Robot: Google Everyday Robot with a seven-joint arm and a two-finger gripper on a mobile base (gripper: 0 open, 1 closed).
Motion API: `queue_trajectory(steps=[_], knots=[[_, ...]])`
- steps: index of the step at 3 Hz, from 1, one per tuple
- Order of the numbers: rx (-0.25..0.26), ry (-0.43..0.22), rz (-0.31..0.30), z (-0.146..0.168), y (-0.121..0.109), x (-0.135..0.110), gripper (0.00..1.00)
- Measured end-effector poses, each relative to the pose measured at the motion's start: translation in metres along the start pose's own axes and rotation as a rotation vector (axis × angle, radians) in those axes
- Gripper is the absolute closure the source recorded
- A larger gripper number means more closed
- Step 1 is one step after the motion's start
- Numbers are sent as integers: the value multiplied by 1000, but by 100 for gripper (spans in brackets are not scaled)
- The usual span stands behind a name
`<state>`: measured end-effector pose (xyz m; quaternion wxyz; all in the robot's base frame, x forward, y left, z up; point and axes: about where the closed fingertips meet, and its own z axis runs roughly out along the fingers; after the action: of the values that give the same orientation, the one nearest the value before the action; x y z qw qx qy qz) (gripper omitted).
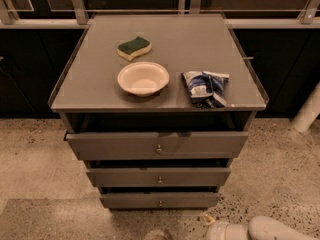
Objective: Open bottom drawer
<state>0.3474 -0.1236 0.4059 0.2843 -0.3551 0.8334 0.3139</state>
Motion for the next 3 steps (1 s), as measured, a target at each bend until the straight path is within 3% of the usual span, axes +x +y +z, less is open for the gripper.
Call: queue_trajectory(steps=[1, 2, 3], knots=[[57, -44, 0, -4, -12, -4, 0], [144, -108, -4, -6, -49, 2, 0], [170, -217, 3, 28, -105, 5, 0]])
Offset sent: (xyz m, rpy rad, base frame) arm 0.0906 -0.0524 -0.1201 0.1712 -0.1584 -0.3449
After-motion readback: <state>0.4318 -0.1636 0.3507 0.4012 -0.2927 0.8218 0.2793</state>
